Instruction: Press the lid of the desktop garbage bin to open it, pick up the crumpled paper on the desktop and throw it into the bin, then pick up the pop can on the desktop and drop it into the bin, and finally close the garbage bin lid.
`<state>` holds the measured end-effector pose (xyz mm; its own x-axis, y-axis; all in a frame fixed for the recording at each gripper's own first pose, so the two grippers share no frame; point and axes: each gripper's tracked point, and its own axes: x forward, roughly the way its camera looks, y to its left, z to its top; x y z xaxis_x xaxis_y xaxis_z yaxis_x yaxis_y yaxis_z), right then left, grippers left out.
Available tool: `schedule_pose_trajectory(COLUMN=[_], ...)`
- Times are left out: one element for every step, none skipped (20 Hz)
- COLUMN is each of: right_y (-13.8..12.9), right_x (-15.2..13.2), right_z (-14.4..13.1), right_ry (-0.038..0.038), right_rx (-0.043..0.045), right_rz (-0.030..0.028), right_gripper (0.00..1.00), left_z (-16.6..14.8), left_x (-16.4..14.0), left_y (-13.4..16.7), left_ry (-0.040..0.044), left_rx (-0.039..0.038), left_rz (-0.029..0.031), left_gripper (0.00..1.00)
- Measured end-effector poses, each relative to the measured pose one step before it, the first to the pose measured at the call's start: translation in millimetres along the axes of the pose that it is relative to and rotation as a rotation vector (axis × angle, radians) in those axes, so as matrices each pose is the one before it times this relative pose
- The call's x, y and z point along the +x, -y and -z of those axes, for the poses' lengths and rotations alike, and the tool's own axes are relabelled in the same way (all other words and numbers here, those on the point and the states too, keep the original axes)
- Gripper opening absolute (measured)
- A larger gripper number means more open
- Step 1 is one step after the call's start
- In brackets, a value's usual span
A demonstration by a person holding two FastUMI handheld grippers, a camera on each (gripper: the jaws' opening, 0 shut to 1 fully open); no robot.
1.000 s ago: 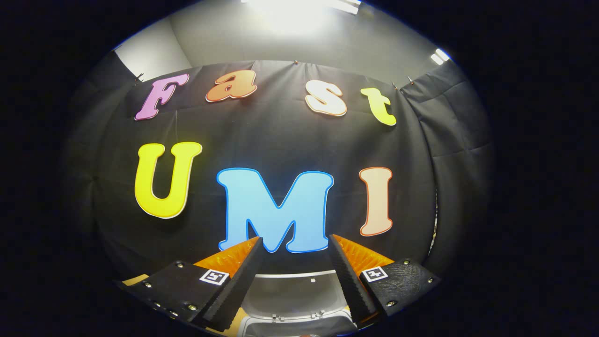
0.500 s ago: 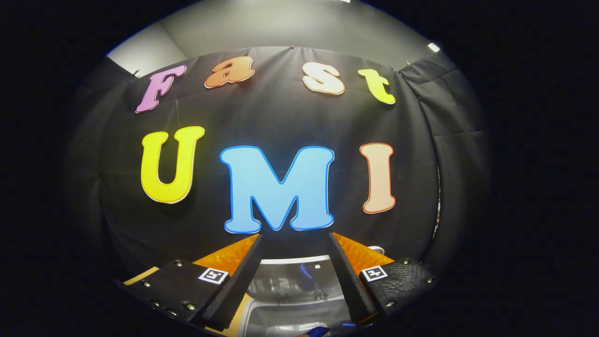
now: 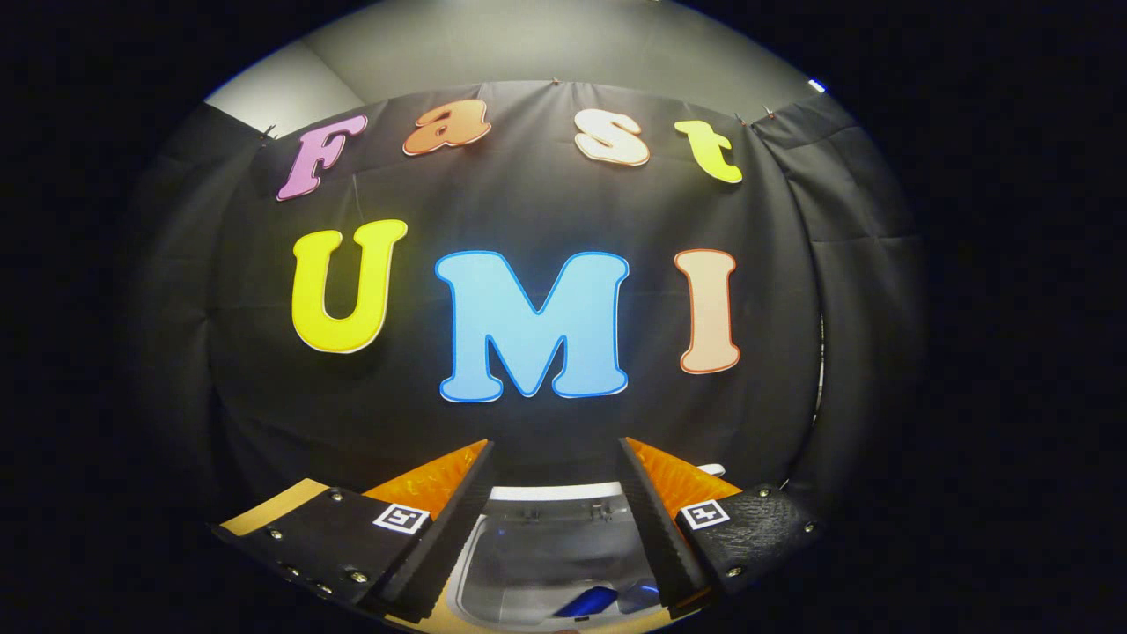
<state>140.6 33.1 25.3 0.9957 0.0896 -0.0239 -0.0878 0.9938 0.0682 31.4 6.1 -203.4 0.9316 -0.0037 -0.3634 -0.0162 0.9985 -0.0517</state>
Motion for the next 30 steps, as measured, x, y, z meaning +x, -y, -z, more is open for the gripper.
schedule_pose_trajectory(right_y=[0.29, -0.14, -0.30, -1.29, -0.35, 0.54, 1.25, -0.53, -0.67, -1.82, 0.13, 0.48, 0.61, -2.56, -0.05, 0.00, 0.80, 0.01, -0.16, 0.01, -0.43, -0.20, 0.29, -0.28, 0.01, -0.46, -0.09, 0.04, 0.38, -0.19], right_x=[-3.20, -1.98, -0.48, 1.38, 1.32, 3.61, 0.62, -2.17, -2.77, -2.16, 0.05, 0.91, 4.26, -0.99, -0.19, -0.70, -0.33, -0.01, -0.29, 0.13, -0.63, 0.67, -0.07, -1.12, 0.26, -0.14, -0.53, -0.23, -0.27, -2.73], right_z=[5.50, 8.95, 13.60, 23.53, 25.17, 23.86, 16.42, 10.92, 5.01, -5.08, 2.07, 4.65, 2.21, -3.63, 0.90, -0.42, 1.12, -0.38, 0.86, 0.27, -0.61, 0.61, 1.11, 0.46, 0.57, 0.63, 0.00, 0.16, 0.14, 1.65], right_ry=[-0.01115, -0.02121, -0.04287, -0.07634, -0.09653, -0.07511, -0.03375, -0.01143, -0.00227, 0.04865, -0.00284, 0.00801, 0.00286, 0.01789, 0.00237, 0.01180, 0.00678, 0.00381, 0.00482, 0.00598, 0.00676, 0.00866, 0.01833, 0.01538, 0.01083, 0.00728, 0.00413, 0.00776, 0.00969, 0.00482], right_rx=[0.00156, 0.00029, -0.00476, -0.00912, -0.01047, -0.00027, 0.00903, 0.00383, -0.00882, -0.01677, -0.00854, -0.00075, 0.01380, 0.00788, -0.00429, -0.01215, -0.00647, 0.00602, 0.00632, 0.00438, 0.00315, -0.00342, -0.00188, 0.00718, 0.00774, 0.00238, -0.00099, -0.00031, 0.00130, 0.00179], right_rz=[-0.00117, -0.00268, -0.00559, -0.00956, -0.00977, -0.00881, -0.00118, -0.00391, 0.00179, 0.00540, 0.00235, 0.00114, -0.00082, -0.00073, 0.00023, 0.00231, 0.00728, 0.00603, 0.00086, -0.00164, -0.00128, -0.00096, 0.00345, 0.00597, 0.00812, 0.00787, 0.00863, 0.00876, 0.00823, 0.00507], right_gripper=[0.89, 0.88, 0.88, 0.88, 0.88, 0.89, 0.89, 0.92, 0.91, 0.91, 0.92, 0.91, 0.92, 0.91, 0.91, 0.91, 0.92, 0.93, 0.93, 0.93, 0.93, 0.94, 0.94, 0.94, 0.94, 0.94, 0.94, 0.94, 0.94, 0.94], left_z=[-1.53, -0.69, -2.12, -1.14, -1.44, 0.35, -0.30, -0.92, 0.27, 0.24, 1.33, 0.57, 0.20, 0.82, 0.37, 1.45, 0.77, 1.12, 1.04, 0.49, 0.73, 0.85, 1.09, 0.79, 0.30, 1.41, 0.92, -0.27, 0.37, -0.41], left_x=[-1.81, -1.61, -1.43, -1.51, -1.61, -2.75, -2.70, -1.25, -1.77, -1.56, -1.46, -0.98, -0.96, -2.34, -0.92, -0.36, -0.38, -0.28, -0.42, -0.79, 0.46, -0.11, 0.57, -0.10, -0.15, 0.15, -0.46, 0.17, -0.13, -0.07], left_y=[1.19, 1.01, -0.08, -0.69, 0.10, 0.26, 0.22, 0.34, -0.45, -0.34, -0.34, -0.15, 0.18, 0.70, 1.37, 1.13, 1.26, 1.20, 0.83, 0.42, 1.16, 0.27, 0.12, 0.37, 1.33, -0.20, 0.19, 0.44, 0.08, -0.63], left_ry=[0.00375, 0.00363, 0.00326, 0.00409, 0.00458, 0.00314, 0.00123, 0.00205, 0.00077, -0.00123, -0.00150, -0.00142, -0.00139, -0.00180, -0.00152, -0.00214, -0.00277, -0.00129, -0.00126, -0.00105, -0.00110, -0.00178, -0.00180, -0.00059, -0.00116, -0.00028, -0.00062, -0.00131, 0.00096, 0.00064], left_rx=[0.00235, 0.00438, 0.00535, 0.00303, 0.00096, 0.00046, 0.00084, 0.00179, 0.00249, 0.00223, 0.00192, 0.00129, 0.00058, 0.00000, -0.00034, 0.00140, 0.00259, -0.00021, -0.00136, -0.00043, -0.00028, 0.00084, 0.00298, 0.00161, 0.00192, 0.00166, 0.00127, 0.00062, 0.00054, 0.00029], left_rz=[0.00189, 0.00115, -0.00274, -0.00233, -0.00098, -0.00054, -0.00139, -0.00204, -0.00289, -0.00159, -0.00155, -0.00253, -0.00114, -0.00066, 0.00207, 0.00051, 0.00054, 0.00068, 0.00169, 0.00023, 0.00041, 0.00078, -0.00131, -0.00035, 0.00078, -0.00020, 0.00003, 0.00238, -0.00032, 0.00053], left_gripper=[1.00, 1.00, 1.00, 1.00, 1.00, 1.00, 1.00, 1.00, 1.00, 1.00, 1.00, 1.00, 1.00, 1.00, 1.00, 0.96, 0.96, 1.00, 1.00, 0.96, 0.96, 0.96, 0.96, 0.96, 1.00, 1.00, 0.96, 0.96, 0.96, 1.00])
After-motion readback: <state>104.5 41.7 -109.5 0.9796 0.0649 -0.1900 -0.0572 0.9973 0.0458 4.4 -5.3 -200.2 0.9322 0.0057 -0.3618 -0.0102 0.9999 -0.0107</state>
